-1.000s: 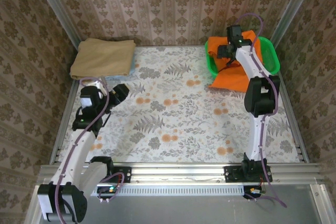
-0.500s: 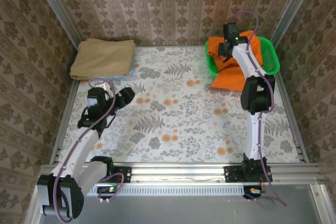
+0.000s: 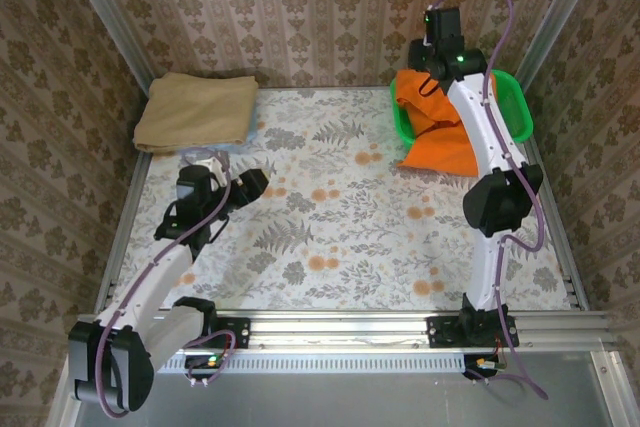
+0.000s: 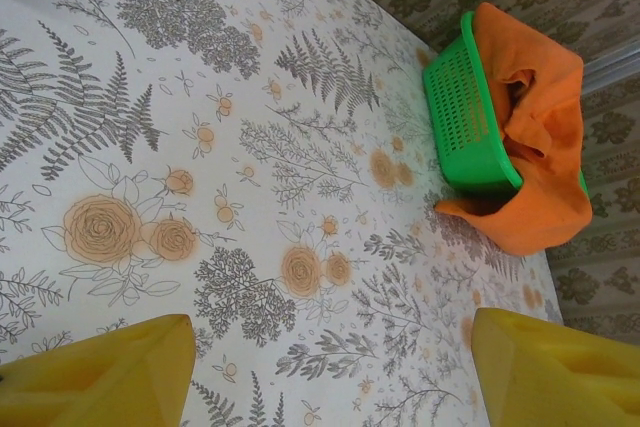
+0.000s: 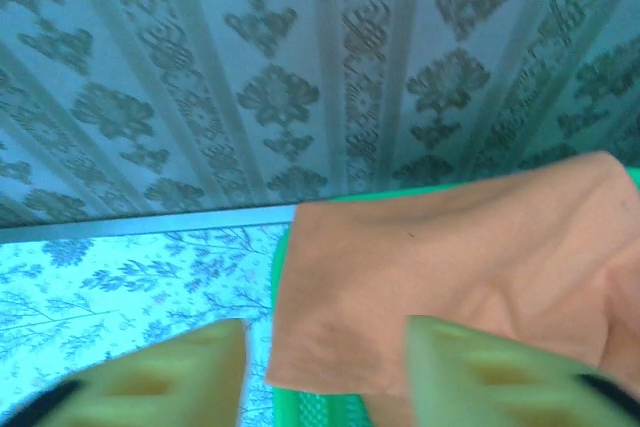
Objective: Fold and stack the trousers
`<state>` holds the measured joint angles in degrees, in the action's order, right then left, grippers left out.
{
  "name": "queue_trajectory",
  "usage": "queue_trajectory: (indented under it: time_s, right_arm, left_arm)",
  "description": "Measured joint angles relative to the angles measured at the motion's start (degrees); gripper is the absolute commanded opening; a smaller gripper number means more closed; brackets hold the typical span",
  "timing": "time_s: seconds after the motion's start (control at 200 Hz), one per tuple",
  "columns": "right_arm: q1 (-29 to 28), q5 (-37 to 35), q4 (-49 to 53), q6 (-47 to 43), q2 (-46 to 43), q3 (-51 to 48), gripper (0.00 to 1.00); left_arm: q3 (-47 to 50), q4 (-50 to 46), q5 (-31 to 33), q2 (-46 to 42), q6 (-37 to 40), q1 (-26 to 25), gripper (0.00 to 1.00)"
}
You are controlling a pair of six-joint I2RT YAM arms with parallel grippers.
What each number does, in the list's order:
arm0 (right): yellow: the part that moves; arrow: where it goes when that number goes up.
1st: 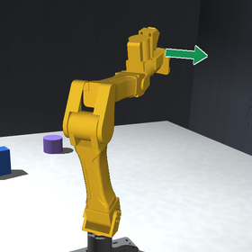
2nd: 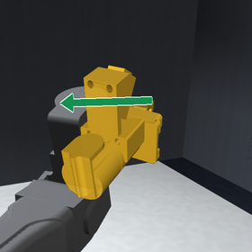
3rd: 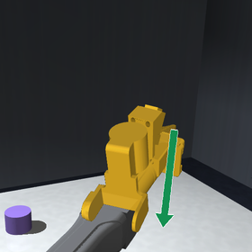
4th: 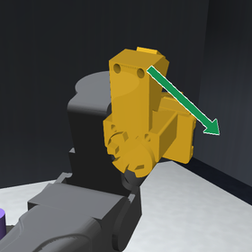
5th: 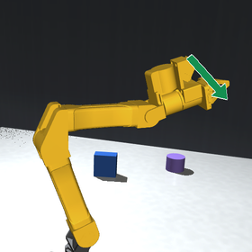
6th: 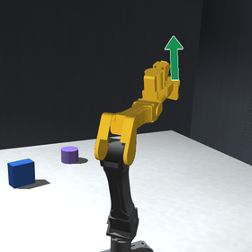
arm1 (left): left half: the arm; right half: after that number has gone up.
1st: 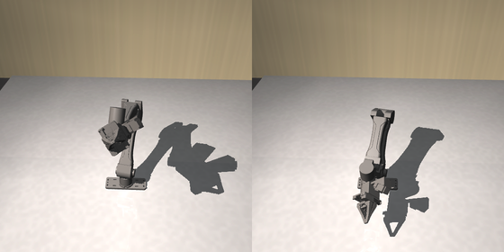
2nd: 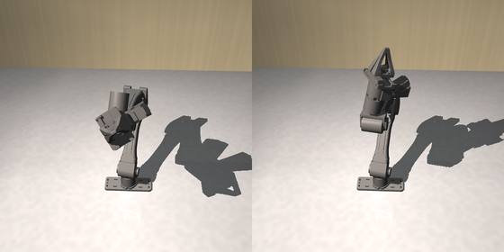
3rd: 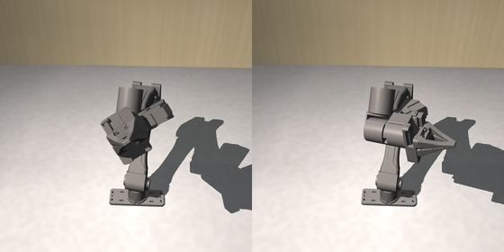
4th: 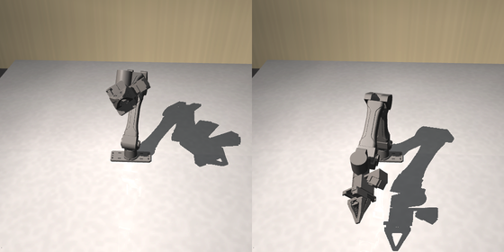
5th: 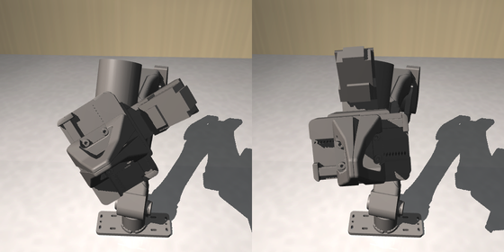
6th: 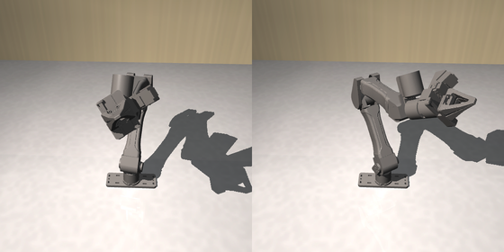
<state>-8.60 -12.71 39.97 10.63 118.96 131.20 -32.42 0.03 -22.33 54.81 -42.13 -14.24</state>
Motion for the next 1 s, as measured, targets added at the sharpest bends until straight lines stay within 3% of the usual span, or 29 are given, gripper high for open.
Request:
queue_trajectory:
  time_s: [0.03, 0.125, 0.32, 0.385, 0.495, 0.575, 0.815, 1.0]
  right_arm:
    - [-0.04, 0.11, 0.09, 0.09, 0.44, 0.35, 0.71]
    - [0.0, 0.9, 0.63, -0.35, 3.76, 0.46, 0.76]
    - [0.09, 1.46, 4.59, -0.24, 15.98, 2.82, 0.73]
    - [0.09, 1.42, 6.23, 0.07, 19.32, 4.81, 0.63]
    - [0.35, 1.22, 8.2, 0.31, 22.03, 7.93, 0.19]
    - [0.57, 0.94, 8.44, 0.55, 21.99, 9.22, 0.0]
    - [0.83, -0.07, 8.24, 1.31, 18.71, 9.75, 0.0]
    - [0.28, -2.47, 7.13, 1.09, 8.94, 6.93, 0.0]
  left_arm:
    - [0.0, 0.0, 0.0, 0.0, 0.11, -0.04, 0.73]
    - [0.0, 0.02, 0.0, 0.11, 0.35, -0.04, 0.73]
    - [0.0, 0.02, -0.02, 1.11, 0.81, -0.24, 0.73]
    - [0.0, 0.02, -0.2, 1.14, 0.79, -0.33, 0.73]
    - [0.0, 0.04, -0.52, 1.07, 0.76, -0.33, 0.74]
    - [0.0, 0.04, -0.61, 0.9, 0.79, -0.33, 0.74]
    - [0.0, 0.09, -0.68, 0.57, 0.79, -0.44, 0.73]
    - [0.0, 0.22, -0.9, 0.55, 0.81, -1.6, 0.73]
